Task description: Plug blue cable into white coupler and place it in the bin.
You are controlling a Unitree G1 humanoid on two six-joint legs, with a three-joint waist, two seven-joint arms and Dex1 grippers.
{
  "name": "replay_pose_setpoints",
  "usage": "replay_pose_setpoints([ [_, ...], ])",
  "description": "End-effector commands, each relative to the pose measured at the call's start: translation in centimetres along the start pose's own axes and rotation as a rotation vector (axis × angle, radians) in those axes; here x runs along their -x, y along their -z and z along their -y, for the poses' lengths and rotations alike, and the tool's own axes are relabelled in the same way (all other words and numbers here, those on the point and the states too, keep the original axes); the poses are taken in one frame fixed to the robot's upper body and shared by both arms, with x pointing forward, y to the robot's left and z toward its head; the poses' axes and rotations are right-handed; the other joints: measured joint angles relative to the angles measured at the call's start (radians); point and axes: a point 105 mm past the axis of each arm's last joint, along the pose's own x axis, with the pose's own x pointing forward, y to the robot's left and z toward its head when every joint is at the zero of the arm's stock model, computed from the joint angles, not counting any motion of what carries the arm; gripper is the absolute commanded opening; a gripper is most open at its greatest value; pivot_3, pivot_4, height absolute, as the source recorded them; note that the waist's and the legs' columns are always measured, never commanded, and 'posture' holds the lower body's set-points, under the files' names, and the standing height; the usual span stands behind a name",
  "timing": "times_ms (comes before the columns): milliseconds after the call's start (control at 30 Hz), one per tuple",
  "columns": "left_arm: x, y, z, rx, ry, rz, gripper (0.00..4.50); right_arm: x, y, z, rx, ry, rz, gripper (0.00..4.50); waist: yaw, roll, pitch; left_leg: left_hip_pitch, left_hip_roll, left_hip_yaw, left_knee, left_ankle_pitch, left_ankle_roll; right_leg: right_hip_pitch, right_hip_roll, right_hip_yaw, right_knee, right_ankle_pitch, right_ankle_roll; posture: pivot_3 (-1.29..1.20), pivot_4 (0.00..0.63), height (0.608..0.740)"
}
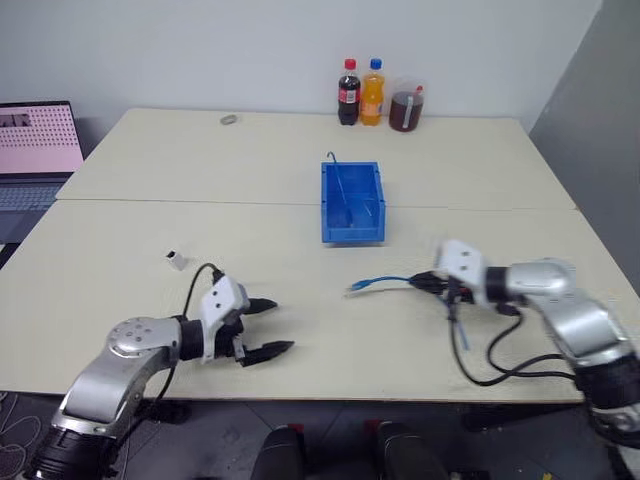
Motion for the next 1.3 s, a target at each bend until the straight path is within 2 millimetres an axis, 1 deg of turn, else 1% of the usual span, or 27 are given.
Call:
replay_pose_setpoints([
  [33, 1.2, -1.3, -0.7, -0.048, -0.006, 0.038, 4.50, -5.4, -2.6, -0.2, 0.120, -0.078, 0.031, 0.07, 0.017, -0.001, 0.000, -0.002, 0.000, 0.001, 0.000, 0.000, 0.000, -0.002, 0.000, 0.000, 0.000, 0.000, 0.000, 0.00, 0.150, 0.740],
  [67, 1.3, -1.4, -0.7, -0.048, -0.005, 0.040, 4.50, -6.4, -3.0, -0.4, 0.117, -0.098, 0.039, 0.07, 0.019, -0.001, 0.000, -0.006, 0.000, 0.000, 0.000, 0.000, 0.000, -0.004, -0.002, -0.001, 0.000, 0.002, -0.004, 0.00, 0.150, 0.740],
  [133, 1.4, -1.2, -0.9, -0.053, -0.009, 0.033, 4.50, -7.5, -3.2, -0.5, 0.123, -0.121, 0.037, 0.07, 0.019, -0.002, 0.001, -0.007, -0.001, 0.001, 0.000, 0.000, 0.000, -0.005, -0.001, -0.001, -0.001, 0.003, -0.005, 0.00, 0.150, 0.740],
  [167, 1.4, -1.2, -1.0, -0.054, -0.015, 0.030, 4.50, -7.8, -3.4, -0.5, 0.125, -0.127, 0.038, 0.49, 0.021, -0.002, 0.001, -0.007, 0.000, 0.000, 0.000, 0.000, 0.000, -0.006, -0.001, -0.002, 0.000, 0.002, -0.006, 0.00, 0.150, 0.740],
  [200, 1.4, -1.1, -1.2, -0.053, -0.022, 0.029, 4.50, -8.0, -3.5, -0.5, 0.128, -0.128, 0.039, 0.72, 0.022, -0.002, 0.001, -0.007, 0.000, 0.000, -0.001, 0.000, 0.000, -0.006, -0.001, -0.002, 0.000, 0.002, -0.007, 0.00, 0.150, 0.740],
  [233, 1.5, -1.1, -1.4, -0.051, -0.030, 0.028, 4.50, -8.0, -3.6, -0.4, 0.129, -0.128, 0.041, 0.87, 0.030, -0.002, 0.001, -0.007, 0.000, -0.001, -0.001, 0.000, 0.000, -0.006, 0.000, -0.003, 0.000, 0.002, -0.007, 0.00, 0.150, 0.740],
  [267, 1.5, -1.1, -1.7, -0.049, -0.038, 0.028, 4.50, -8.1, -3.6, -0.4, 0.130, -0.128, 0.042, 1.17, 0.030, -0.002, 0.001, -0.007, -0.001, -0.001, -0.001, 0.000, 0.000, -0.005, -0.001, -0.004, 0.000, 0.002, -0.007, 0.00, 0.150, 0.740],
  [367, 1.4, -0.9, -2.4, -0.047, -0.058, 0.024, 4.50, -7.8, -3.6, -0.5, 0.137, -0.131, 0.043, 1.78, 0.029, -0.002, 0.001, -0.007, -0.001, -0.001, -0.001, 0.000, 0.000, -0.005, -0.001, -0.004, 0.000, 0.002, -0.007, 0.00, 0.150, 0.740],
  [400, 1.3, -0.9, -2.7, -0.045, -0.064, 0.024, 4.50, -7.6, -3.6, -0.6, 0.139, -0.132, 0.042, 2.15, 0.028, -0.002, 0.001, -0.007, 0.000, -0.001, -0.001, 0.000, 0.000, -0.005, -0.001, -0.004, 0.000, 0.002, -0.007, 0.00, 0.150, 0.740],
  [433, 1.1, -0.9, -3.1, -0.045, -0.073, 0.026, 4.50, -7.2, -3.6, -0.7, 0.131, -0.138, 0.040, 2.28, 0.028, -0.002, 0.001, -0.007, 0.000, -0.002, 0.000, 0.000, 0.000, -0.005, 0.000, -0.004, 0.001, 0.002, -0.007, 0.00, 0.150, 0.740],
  [467, 1.0, -0.9, -3.3, -0.045, -0.078, 0.028, 4.50, -6.9, -3.5, -0.8, 0.126, -0.144, 0.039, 2.60, 0.029, -0.002, 0.001, -0.007, 0.000, -0.002, 0.000, 0.000, 0.000, -0.005, 0.000, -0.004, 0.001, 0.002, -0.007, 0.00, 0.150, 0.740],
  [533, 0.7, -0.9, -3.7, -0.044, -0.080, 0.032, 4.50, -6.2, -3.8, -1.2, 0.098, -0.158, 0.050, 3.02, 0.028, -0.002, 0.001, -0.007, 0.000, -0.002, 0.000, 0.000, 0.000, -0.005, 0.000, -0.004, 0.001, 0.002, -0.007, 0.00, 0.150, 0.740],
  [567, 0.5, -1.0, -3.8, -0.043, -0.081, 0.036, 4.50, -5.9, -4.0, -1.4, 0.084, -0.164, 0.059, 3.31, 0.028, -0.002, 0.001, -0.007, 0.000, -0.002, 0.000, 0.000, 0.000, -0.005, 0.000, -0.004, 0.001, 0.002, -0.007, 0.00, 0.150, 0.740],
  [633, -0.1, -1.1, -4.2, -0.040, -0.077, 0.046, 4.50, -4.9, -4.7, -2.1, 0.032, -0.191, 0.091, 3.70, 0.028, -0.002, 0.001, -0.007, 0.000, -0.002, 0.000, 0.000, 0.000, -0.005, 0.000, -0.004, 0.001, 0.002, -0.007, 0.00, 0.150, 0.740],
  [733, -2.0, -0.8, -4.5, -0.040, -0.053, 0.034, 4.50, -3.3, -5.6, -3.2, -0.030, -0.190, 0.125, 3.70, 0.032, -0.002, 0.001, -0.008, -0.001, -0.004, 0.000, 0.000, 0.000, -0.004, 0.000, -0.006, 0.002, 0.002, -0.007, 0.00, 0.150, 0.740],
  [867, -3.6, -0.4, -4.3, -0.036, -0.013, 0.011, 4.50, -2.5, -6.0, -4.0, -0.065, -0.162, 0.129, 3.70, 0.028, -0.002, 0.001, -0.008, -0.001, -0.005, 0.001, 0.000, 0.000, -0.004, 0.000, -0.006, 0.002, 0.002, -0.007, 0.00, 0.150, 0.740],
  [1033, -4.6, 0.7, -3.7, -0.044, 0.034, -0.039, 4.50, -2.0, -6.7, -4.4, -0.084, -0.135, 0.141, 3.70, 0.026, -0.002, 0.001, -0.007, 0.000, -0.006, 0.001, 0.000, 0.000, -0.004, 0.002, -0.006, 0.003, 0.002, -0.007, 0.00, 0.150, 0.740],
  [1100, -4.8, 1.3, -3.4, -0.048, 0.055, -0.067, 4.14, -1.9, -7.0, -4.4, -0.084, -0.125, 0.145, 3.72, 0.026, -0.002, 0.001, -0.007, 0.000, -0.006, 0.001, 0.000, 0.000, -0.004, 0.002, -0.006, 0.004, 0.002, -0.007, 0.00, 0.150, 0.740],
  [1133, -4.9, 1.6, -3.1, -0.049, 0.074, -0.083, 4.10, -1.9, -7.1, -4.3, -0.082, -0.118, 0.147, 3.72, 0.026, -0.002, 0.000, -0.007, -0.001, -0.006, 0.001, 0.000, 0.000, -0.004, 0.002, -0.006, 0.004, 0.002, -0.007, 0.00, 0.150, 0.740],
  [1233, -4.6, 2.4, -2.4, -0.066, 0.114, -0.130, 3.35, -1.8, -7.3, -4.1, -0.078, -0.103, 0.150, 3.72, 0.026, -0.002, 0.000, -0.007, -0.001, -0.006, 0.001, 0.000, 0.000, -0.004, 0.002, -0.006, 0.004, 0.002, -0.007, 0.00, 0.150, 0.740],
  [1267, -4.6, 2.6, -2.3, -0.067, 0.118, -0.139, 3.26, -1.8, -7.4, -4.1, -0.077, -0.100, 0.151, 3.72, 0.026, -0.002, 0.000, -0.007, -0.001, -0.005, 0.001, 0.000, 0.000, -0.004, 0.002, -0.006, 0.004, 0.002, -0.007, 0.00, 0.150, 0.740],
  [1300, -4.5, 2.7, -2.2, -0.063, 0.123, -0.147, 3.00, -1.8, -7.4, -4.0, -0.076, -0.097, 0.153, 3.72, 0.026, -0.002, -0.001, -0.007, -0.001, -0.005, 0.001, 0.000, 0.000, -0.004, 0.002, -0.006, 0.004, 0.002, -0.007, 0.00, 0.150, 0.740],
])
